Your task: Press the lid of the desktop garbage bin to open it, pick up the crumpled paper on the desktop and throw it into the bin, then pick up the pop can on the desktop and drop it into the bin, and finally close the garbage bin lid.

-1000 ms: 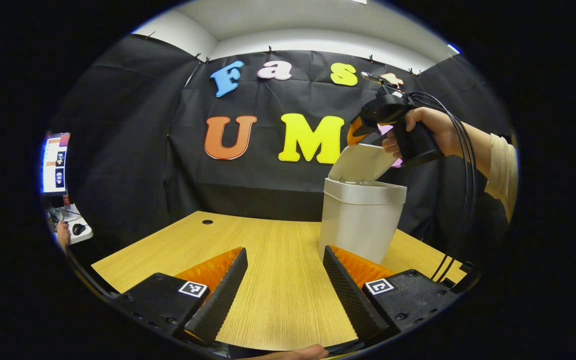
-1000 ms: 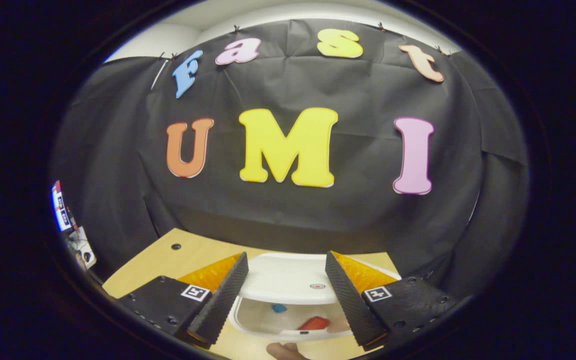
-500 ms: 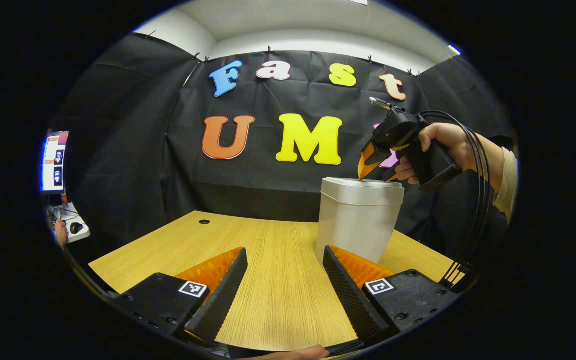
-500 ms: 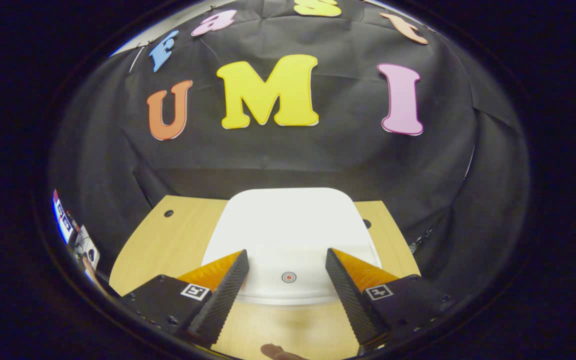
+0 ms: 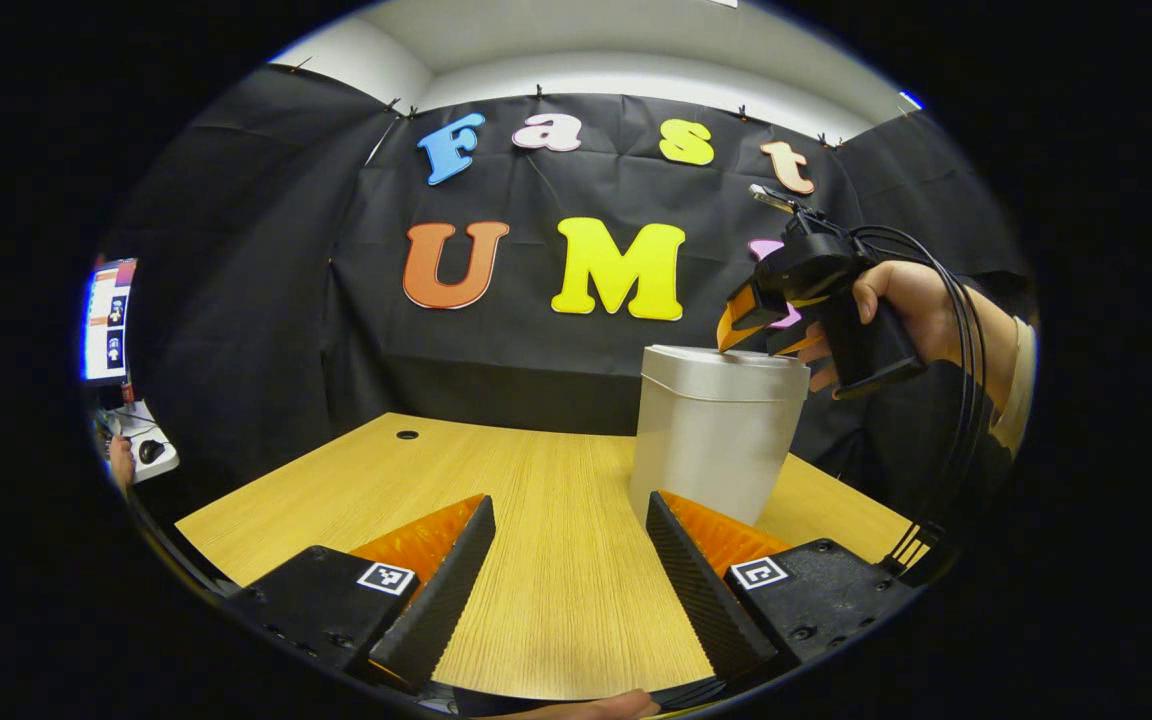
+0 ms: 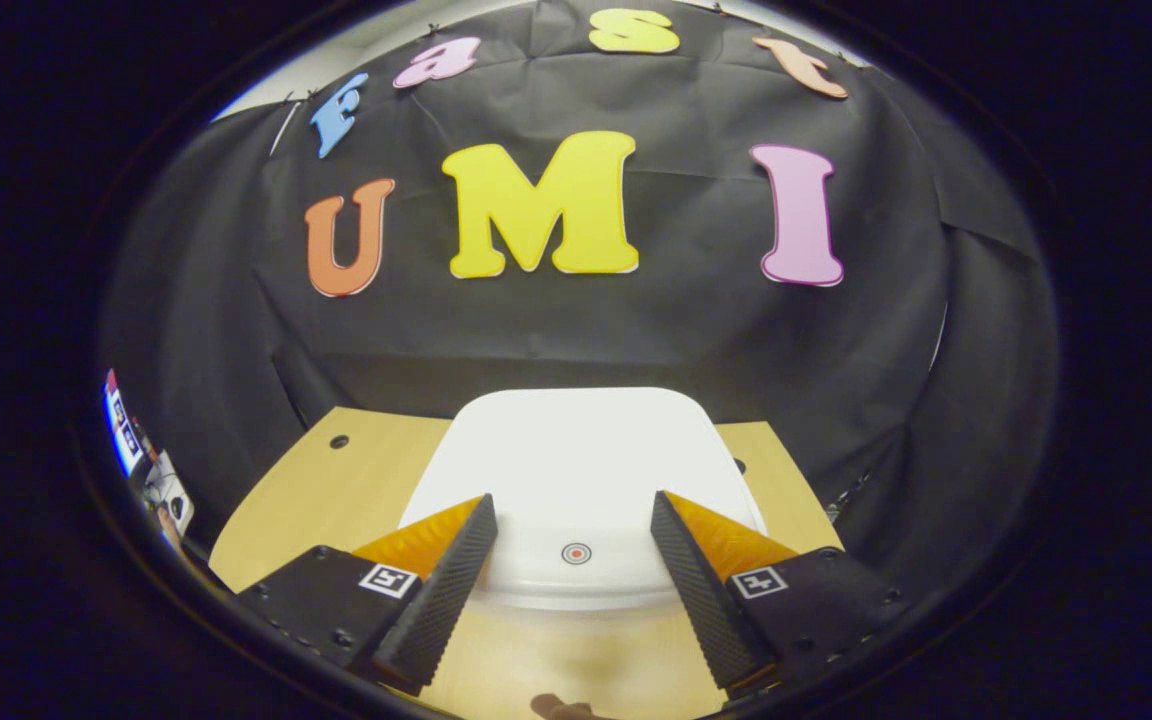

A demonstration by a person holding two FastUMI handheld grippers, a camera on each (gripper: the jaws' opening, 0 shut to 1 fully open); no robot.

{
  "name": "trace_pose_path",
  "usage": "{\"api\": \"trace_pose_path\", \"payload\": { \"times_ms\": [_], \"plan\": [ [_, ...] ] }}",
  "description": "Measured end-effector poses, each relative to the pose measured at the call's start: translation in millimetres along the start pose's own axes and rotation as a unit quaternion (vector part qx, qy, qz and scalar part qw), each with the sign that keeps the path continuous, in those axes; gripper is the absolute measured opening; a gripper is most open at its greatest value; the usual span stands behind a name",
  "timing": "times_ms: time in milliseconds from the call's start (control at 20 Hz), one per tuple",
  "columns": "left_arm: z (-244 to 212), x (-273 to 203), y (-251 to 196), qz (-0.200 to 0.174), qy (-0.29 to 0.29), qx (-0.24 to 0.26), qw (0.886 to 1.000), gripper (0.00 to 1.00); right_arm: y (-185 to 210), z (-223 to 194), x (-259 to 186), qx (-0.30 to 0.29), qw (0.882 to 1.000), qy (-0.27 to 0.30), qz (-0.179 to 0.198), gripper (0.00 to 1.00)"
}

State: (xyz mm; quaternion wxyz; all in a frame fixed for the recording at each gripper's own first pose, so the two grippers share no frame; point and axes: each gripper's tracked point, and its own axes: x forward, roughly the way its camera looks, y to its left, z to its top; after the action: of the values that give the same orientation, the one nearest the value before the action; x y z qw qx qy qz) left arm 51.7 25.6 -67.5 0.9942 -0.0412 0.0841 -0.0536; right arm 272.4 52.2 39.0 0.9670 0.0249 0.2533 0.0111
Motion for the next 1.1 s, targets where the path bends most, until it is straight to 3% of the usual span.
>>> {"api": "trace_pose_path", "payload": {
  "times_ms": [250, 500, 600, 700, 850, 1100],
  "plan": [
    [-9, 4, -8, -0.008, 0.013, 0.001, 1.000, 0.98, 3, -5, 4, -0.014, 0.996, -0.085, 0.004, 1.00],
    [-13, 7, -7, -0.006, 0.019, 0.008, 1.000, 0.98, 1, -7, 11, -0.026, 0.990, -0.135, 0.013, 0.99],
    [-17, 9, 1, 0.003, 0.025, 0.000, 1.000, 0.98, 2, -4, 9, 0.002, 0.989, -0.149, 0.011, 0.99],
    [-15, 9, 7, 0.010, 0.025, -0.004, 1.000, 0.98, 2, -1, 3, 0.024, 0.982, -0.188, 0.014, 0.99],
    [-12, 12, 17, 0.022, 0.019, 0.000, 1.000, 0.98, 1, -6, -6, -0.012, 0.970, -0.243, -0.003, 0.98],
    [-17, 14, 26, 0.029, 0.027, -0.015, 0.999, 0.98, 0, -13, -12, -0.002, 0.972, -0.235, -0.001, 0.95]
  ]
}}
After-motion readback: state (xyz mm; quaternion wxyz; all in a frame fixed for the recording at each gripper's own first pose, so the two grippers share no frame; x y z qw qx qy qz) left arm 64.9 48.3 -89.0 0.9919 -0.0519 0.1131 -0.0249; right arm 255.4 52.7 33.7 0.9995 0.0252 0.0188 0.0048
